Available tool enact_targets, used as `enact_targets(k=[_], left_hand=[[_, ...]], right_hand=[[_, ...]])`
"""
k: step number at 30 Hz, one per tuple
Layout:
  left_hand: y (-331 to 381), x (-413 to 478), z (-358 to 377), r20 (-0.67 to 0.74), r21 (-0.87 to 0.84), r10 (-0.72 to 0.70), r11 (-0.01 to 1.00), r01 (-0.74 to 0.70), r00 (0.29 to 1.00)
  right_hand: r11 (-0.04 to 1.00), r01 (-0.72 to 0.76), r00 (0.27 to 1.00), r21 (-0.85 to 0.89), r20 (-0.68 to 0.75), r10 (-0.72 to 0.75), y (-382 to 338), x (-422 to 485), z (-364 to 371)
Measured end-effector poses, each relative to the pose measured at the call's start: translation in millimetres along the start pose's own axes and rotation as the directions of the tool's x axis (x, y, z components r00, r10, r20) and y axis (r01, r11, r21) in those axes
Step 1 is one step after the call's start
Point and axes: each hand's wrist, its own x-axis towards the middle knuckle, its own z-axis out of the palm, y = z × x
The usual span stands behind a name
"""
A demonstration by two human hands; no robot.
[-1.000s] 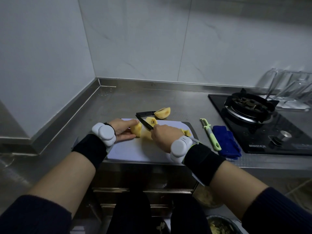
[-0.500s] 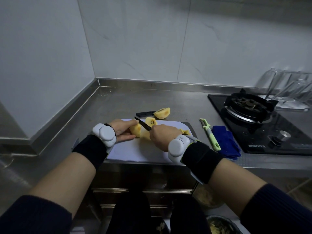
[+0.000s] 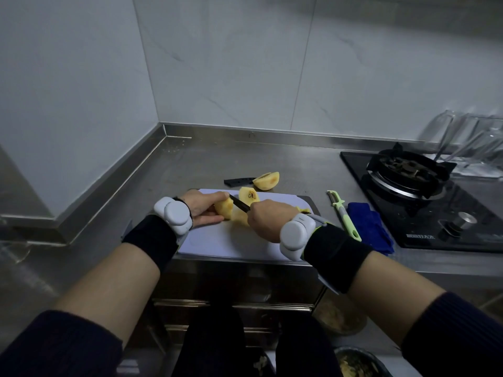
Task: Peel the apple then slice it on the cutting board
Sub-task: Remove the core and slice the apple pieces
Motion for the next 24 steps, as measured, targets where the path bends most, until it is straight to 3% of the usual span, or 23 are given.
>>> enact_targets(k=[4, 12, 18, 24], left_hand=[[-1, 0, 2, -0.026, 0.088, 0.076, 0.993, -0.073, 0.997], [0, -2, 3, -0.029, 0.011, 0.001, 1.000, 0.000, 1.000], [2, -2, 5, -0.034, 0.025, -0.007, 1.000, 0.008, 0.999], [2, 1, 3, -0.052, 0.021, -0.012, 1.000, 0.013, 0.999]], right_hand=[[0.997, -0.060, 0.997, -0.052, 0.036, 0.062, -9, 6, 1], [0.985, -0.099, 0.994, -0.138, 0.022, 0.103, -12, 7, 1], [0.987, -0.100, 0.994, -0.122, 0.036, 0.106, -11, 4, -3], [1.000, -0.019, 0.999, 0.003, 0.045, 0.018, -14, 3, -4]])
